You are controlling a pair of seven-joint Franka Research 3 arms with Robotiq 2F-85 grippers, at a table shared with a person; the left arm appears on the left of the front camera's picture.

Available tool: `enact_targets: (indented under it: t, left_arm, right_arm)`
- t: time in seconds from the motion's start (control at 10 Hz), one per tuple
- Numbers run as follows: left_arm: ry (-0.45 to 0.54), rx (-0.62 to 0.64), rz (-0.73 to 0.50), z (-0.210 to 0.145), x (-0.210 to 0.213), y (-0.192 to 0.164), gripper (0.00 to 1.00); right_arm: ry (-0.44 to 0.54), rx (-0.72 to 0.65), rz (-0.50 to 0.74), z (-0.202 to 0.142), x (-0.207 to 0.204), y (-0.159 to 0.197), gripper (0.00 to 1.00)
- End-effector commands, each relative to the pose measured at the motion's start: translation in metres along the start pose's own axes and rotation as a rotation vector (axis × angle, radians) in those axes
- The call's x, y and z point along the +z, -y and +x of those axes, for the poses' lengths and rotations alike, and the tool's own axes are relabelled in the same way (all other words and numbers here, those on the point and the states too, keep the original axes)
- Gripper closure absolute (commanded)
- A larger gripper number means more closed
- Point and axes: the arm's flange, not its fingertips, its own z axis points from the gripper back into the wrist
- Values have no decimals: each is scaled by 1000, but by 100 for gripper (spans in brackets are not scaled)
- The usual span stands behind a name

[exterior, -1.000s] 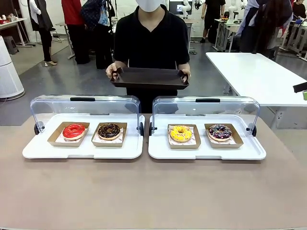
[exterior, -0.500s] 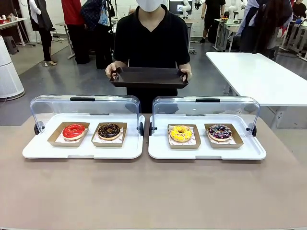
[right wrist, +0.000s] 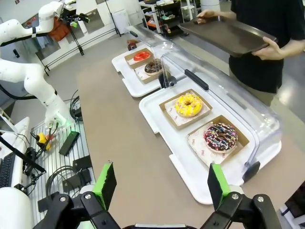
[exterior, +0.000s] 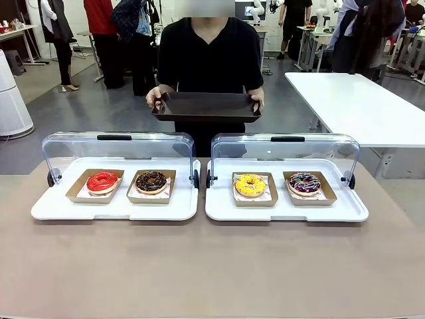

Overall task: Provide the desired donut to the person.
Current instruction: Pick up and lift the Paper togo box containing the Donut pointed at by the person.

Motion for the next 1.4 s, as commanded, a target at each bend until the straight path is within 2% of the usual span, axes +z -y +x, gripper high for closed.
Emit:
enact_targets:
  t: [0.0, 1.3]
  left_arm:
    - [23, -14, -9, 0, 1, -1, 0]
    - [23, -14, -9, 0, 1, -1, 0]
  right_arm:
    - [16, 0, 9, 0, 0, 2, 0]
    - [16, 0, 9, 0, 0, 2, 0]
